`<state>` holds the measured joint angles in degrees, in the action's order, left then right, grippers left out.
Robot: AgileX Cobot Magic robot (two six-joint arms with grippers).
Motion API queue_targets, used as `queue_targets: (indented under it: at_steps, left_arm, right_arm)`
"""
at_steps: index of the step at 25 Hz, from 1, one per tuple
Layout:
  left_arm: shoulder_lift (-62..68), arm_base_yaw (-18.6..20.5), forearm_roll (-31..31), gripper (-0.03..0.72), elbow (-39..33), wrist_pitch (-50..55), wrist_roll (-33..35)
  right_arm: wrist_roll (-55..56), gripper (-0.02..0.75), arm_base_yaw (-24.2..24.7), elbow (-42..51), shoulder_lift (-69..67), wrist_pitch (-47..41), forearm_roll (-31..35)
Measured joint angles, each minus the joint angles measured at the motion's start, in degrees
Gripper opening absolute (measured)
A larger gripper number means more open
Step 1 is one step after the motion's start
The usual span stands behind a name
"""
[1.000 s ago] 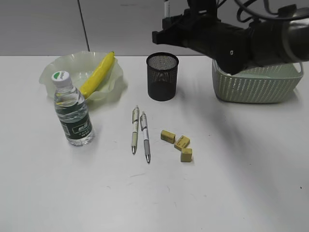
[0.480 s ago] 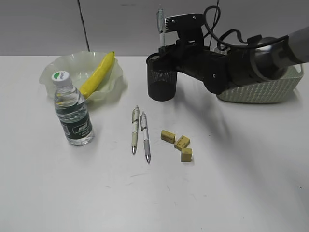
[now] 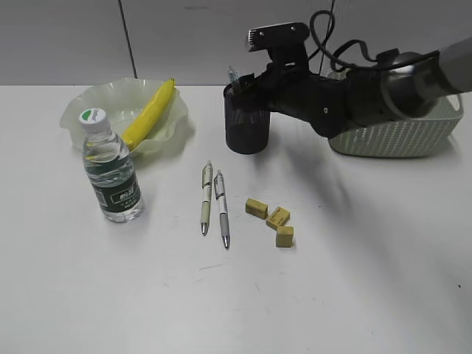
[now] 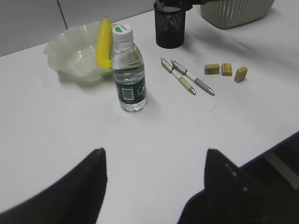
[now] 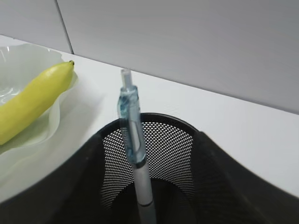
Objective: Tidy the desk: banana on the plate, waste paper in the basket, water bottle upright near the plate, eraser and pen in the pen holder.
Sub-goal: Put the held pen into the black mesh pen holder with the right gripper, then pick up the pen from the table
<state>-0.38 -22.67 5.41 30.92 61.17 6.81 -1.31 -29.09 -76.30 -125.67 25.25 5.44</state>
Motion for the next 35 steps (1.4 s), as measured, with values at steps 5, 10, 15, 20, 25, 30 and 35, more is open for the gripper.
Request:
queue_targets:
  at_steps: [5,10,15,20,25,30,35]
  left_arm:
    - [0.0,0.0,0.0,0.489,0.0,0.0,0.0]
    - [0.0,0.0,0.0,0.489,0.0,0.0,0.0]
    - [0.0,0.0,0.0,0.489,0.0,0.0,0.0]
    - [0.0,0.0,0.0,0.489,0.0,0.0,0.0]
    - [0.0,0.0,0.0,0.489,0.0,0.0,-0.04]
    - [0.0,0.0,0.0,0.477,0.0,0.0,-0.04]
    - [0.0,0.0,0.0,0.468,0.0,0.0,-0.04]
  right_arm:
    - [0.0,0.479,0.0,0.0,8.23,-10.35,0.0]
    - [-0.49,0.48,0.0,-0.07,21.52,-33.38,-2.91]
    - [-0.71,0.48,0.0,-0.13,34.69,-56.42,-7.85]
    - [-0.76,0.48,0.0,4.27,47.32,-67.71,-10.82]
    - [-0.54,0.48,0.0,14.49,62.04,-71.69,-10.94]
    - [0.17,0.48,0.0,27.46,78.9,-75.5,-9.73]
    - [1.31,0.478,0.0,39.07,96.13,-78.03,-7.95]
